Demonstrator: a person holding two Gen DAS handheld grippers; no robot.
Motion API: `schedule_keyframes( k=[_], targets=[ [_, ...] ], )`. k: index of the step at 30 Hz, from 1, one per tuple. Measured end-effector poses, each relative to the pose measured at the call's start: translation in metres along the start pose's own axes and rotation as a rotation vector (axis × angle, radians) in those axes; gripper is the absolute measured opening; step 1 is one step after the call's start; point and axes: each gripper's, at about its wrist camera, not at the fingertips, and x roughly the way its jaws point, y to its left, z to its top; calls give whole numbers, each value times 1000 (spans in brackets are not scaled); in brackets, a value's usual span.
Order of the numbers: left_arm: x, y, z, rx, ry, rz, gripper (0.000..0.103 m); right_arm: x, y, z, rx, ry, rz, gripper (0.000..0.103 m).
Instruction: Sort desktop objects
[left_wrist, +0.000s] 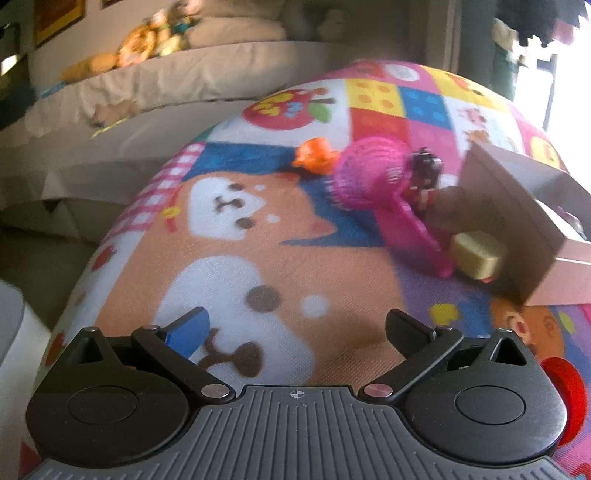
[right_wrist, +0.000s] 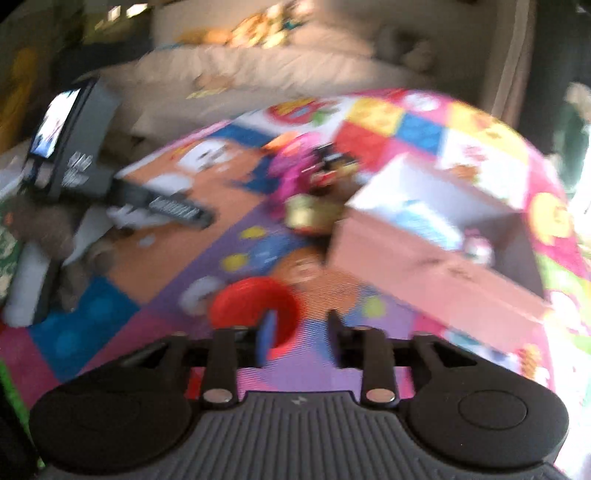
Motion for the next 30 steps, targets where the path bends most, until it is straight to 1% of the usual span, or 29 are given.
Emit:
schedule_keyframes(
  k=[2,4,6,7,8,9,10,11,14,17,18,19,21,22,24,27,29,30],
  targets=[
    [-2,-10,5,24,3,-54,103,-3,-12,-4,42,-25,-44,64],
    [-5,-22,12,56,-6,-128,103,-2,-22,-8,84,-27,-75,66],
    [-8,-39,19,139,-28,-204,103,1,-29,-14,116,-14,-93,66],
    [-9,-50,22,194,-42,-221,103,4,-31,-16,132,-3,-95,66],
    [-8,-59,24,241,-53,-226,101,7,-33,-18,151,11,-95,66],
    [-7,-66,26,283,-58,-230,92,8,-35,-19,167,22,-94,66],
    [-3,-73,28,318,-55,-235,81,9,-37,-20,182,28,-96,66],
    [2,-79,30,345,-44,-242,79,9,-38,-21,196,32,-100,66],
    [20,-89,34,365,-7,-261,78,8,-41,-21,227,27,-99,69],
    [30,-92,34,361,8,-265,69,4,-42,-22,230,12,-97,74],
    [29,-92,31,362,6,-265,57,3,-42,-22,227,10,-98,74],
    [30,-92,31,360,12,-268,41,3,-42,-23,224,10,-99,75],
    [29,-89,31,339,25,-273,26,4,-43,-24,224,15,-97,76],
    [27,-86,30,332,26,-269,21,5,-43,-24,227,18,-97,76],
    [22,-81,28,319,25,-262,19,8,-44,-25,235,27,-99,77],
    [15,-73,25,315,25,-260,19,11,-45,-26,249,35,-101,80],
    [12,-71,24,327,13,-260,21,13,-45,-26,254,38,-105,83],
    [11,-71,24,328,7,-261,26,14,-45,-26,257,40,-105,83]
  ],
)
